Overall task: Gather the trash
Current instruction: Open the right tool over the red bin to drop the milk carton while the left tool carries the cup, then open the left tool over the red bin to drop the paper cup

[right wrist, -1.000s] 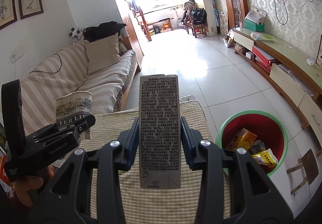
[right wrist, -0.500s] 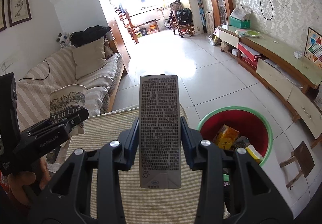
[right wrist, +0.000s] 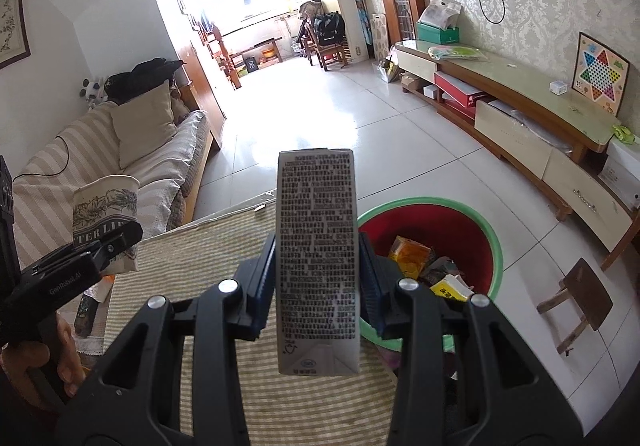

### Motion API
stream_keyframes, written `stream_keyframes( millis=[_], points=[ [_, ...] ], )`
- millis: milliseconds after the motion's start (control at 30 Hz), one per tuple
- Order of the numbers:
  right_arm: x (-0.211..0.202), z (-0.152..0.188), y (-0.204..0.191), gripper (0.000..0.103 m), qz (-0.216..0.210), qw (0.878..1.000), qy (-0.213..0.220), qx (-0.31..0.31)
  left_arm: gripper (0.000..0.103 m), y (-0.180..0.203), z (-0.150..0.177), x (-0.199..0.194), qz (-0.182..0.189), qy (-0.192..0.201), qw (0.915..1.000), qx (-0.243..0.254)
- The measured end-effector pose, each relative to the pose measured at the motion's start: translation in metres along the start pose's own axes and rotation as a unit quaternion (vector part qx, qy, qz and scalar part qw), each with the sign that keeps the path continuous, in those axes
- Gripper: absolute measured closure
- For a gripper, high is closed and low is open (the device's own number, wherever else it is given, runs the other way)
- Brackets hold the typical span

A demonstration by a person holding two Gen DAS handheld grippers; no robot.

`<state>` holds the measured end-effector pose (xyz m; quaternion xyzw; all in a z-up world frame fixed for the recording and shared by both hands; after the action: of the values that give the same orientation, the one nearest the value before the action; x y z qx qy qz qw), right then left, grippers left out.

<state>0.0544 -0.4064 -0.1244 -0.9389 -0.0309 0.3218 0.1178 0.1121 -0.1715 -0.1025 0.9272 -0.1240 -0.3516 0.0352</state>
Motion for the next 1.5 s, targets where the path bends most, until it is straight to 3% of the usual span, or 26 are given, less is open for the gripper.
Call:
stream_keyframes(
  millis=[467, 933, 1033, 1133, 1233, 1500],
  points=[
    [0.009, 0.012, 0.037, 0.066, 0.023, 0.999, -0.009, 0.034, 0.058, 0.023, 0.001, 0.035, 0.042, -0.030, 0.9986, 0.012],
    [0.066, 0.004, 0.097, 0.065, 0.040, 0.996, -0.014, 0.082, 0.058, 0.067, 0.025, 0.083, 0.076, -0.087, 0.9929, 0.027],
    [0.074, 0.007, 0.105, 0.042, 0.038, 0.995, -0.027, 0.093, 0.057, 0.079, 0.028, 0.091, 0.087, -0.094, 0.9910, 0.039],
    [0.060, 0.012, 0.112, 0.038, 0.058, 0.993, -0.011, 0.098, 0.057, 0.092, 0.029, 0.098, 0.097, -0.101, 0.9885, 0.056],
    [0.041, 0.025, 0.117, 0.027, 0.069, 0.991, -0.005, 0.114, 0.057, 0.102, 0.029, 0.108, 0.110, -0.122, 0.9851, 0.052],
    [0.012, 0.072, 0.131, 0.025, 0.121, 0.984, -0.024, 0.130, 0.057, 0.130, 0.026, 0.126, 0.122, -0.134, 0.9810, 0.070]
  ],
)
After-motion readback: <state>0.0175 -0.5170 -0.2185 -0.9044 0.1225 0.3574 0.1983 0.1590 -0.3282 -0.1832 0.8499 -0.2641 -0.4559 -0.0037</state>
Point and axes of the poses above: each gripper's, at about its wrist camera, not at the fingertips, and x roughly the way its jaws point, y to its right, z to its underside, the point moved 5 cm from there along x, roughly the way its jaws point, and after that the axes turned 2 degrees about -x, right-handed, at the moved point
